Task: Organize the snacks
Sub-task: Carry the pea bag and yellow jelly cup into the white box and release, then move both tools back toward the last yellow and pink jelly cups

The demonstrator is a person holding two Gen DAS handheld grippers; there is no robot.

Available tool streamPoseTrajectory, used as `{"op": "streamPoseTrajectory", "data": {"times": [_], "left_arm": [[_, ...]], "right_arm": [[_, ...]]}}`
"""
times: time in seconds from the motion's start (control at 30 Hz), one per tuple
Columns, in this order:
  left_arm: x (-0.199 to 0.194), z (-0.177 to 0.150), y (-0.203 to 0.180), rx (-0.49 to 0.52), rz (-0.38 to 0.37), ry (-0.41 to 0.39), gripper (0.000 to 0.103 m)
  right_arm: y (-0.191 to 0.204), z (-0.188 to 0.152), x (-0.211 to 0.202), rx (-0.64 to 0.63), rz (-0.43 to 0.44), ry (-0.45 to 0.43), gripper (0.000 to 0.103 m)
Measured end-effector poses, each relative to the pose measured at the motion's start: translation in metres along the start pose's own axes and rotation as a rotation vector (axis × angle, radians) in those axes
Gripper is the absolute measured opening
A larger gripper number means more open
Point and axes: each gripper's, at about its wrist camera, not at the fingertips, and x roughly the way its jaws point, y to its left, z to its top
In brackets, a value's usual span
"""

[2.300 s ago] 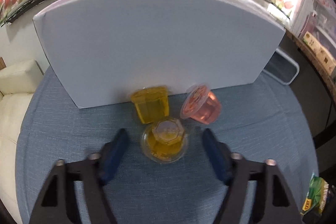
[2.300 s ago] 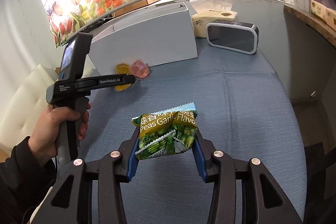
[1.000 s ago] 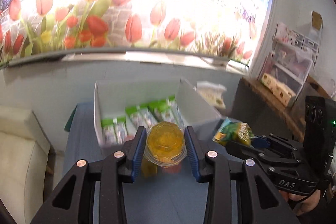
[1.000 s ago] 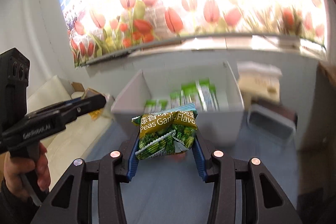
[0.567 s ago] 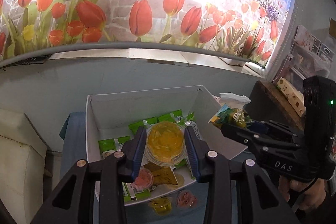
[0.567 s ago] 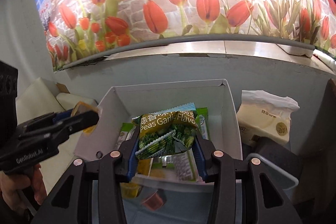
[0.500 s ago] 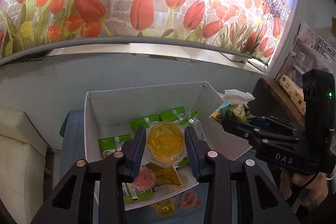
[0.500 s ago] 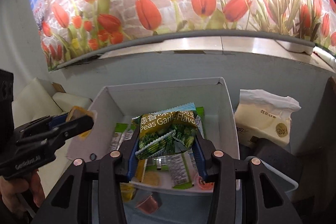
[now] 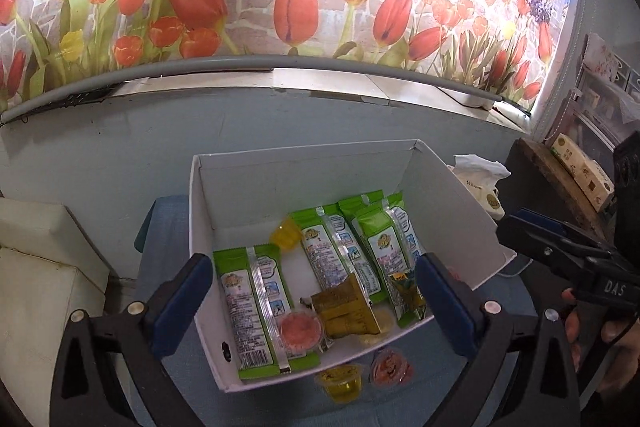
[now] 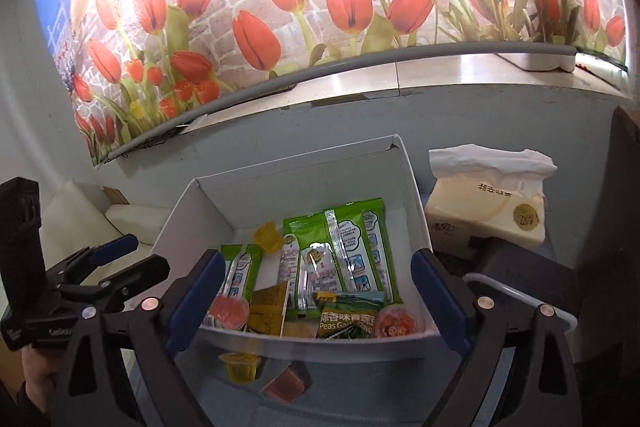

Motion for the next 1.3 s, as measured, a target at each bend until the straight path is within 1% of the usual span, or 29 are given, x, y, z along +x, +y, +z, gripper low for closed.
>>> {"op": "streamPoseTrajectory", "data": {"times": [0.13,0.3,0.43,0.57,0.67,0.8,0.83,0.87,1.1,1.2,1.3], "left_arm": [[-0.016,-0.013,-0.005,0.009,-0.009,-0.006,0.103],[-0.042,-0.035,-0.015,0.021,-0.027,-0.030,0.103],[-0.069,-0.063,-0.025,0.036,-0.030,-0.040,0.103],[-0.095,-0.097,-0.030,0.045,-0.031,-0.035,0.103],[-0.110,-0.123,-0.027,0.012,-0.039,-0.017,0.103],[-0.126,-0.152,-0.019,-0.051,-0.073,0.010,0.103],[-0.129,-0.159,-0.018,-0.055,-0.073,0.015,0.103],[-0.134,-0.166,-0.016,-0.062,-0.067,0.011,0.103],[-0.147,-0.189,-0.003,-0.078,-0.063,0.028,0.103],[-0.151,-0.195,0.003,-0.078,-0.045,0.026,0.103],[-0.153,-0.198,0.008,-0.090,-0.049,0.032,0.103]], "right_arm": [[0.007,-0.021,-0.025,-0.018,0.004,-0.027,0.097],[0.017,-0.061,-0.057,-0.039,0.003,-0.058,0.097],[0.024,-0.097,-0.076,-0.063,0.007,-0.064,0.097],[0.036,-0.132,-0.081,-0.134,-0.021,-0.036,0.097],[0.045,-0.152,-0.071,-0.185,-0.031,0.005,0.097],[0.051,-0.164,-0.042,-0.182,-0.027,0.090,0.097],[0.052,-0.164,-0.034,-0.179,-0.030,0.100,0.098],[0.053,-0.163,-0.024,-0.178,-0.035,0.118,0.102],[0.048,-0.148,0.033,-0.140,-0.088,0.181,0.103],[0.046,-0.144,0.047,-0.116,-0.093,0.191,0.103],[0.046,-0.143,0.057,-0.105,-0.104,0.200,0.103]]}}
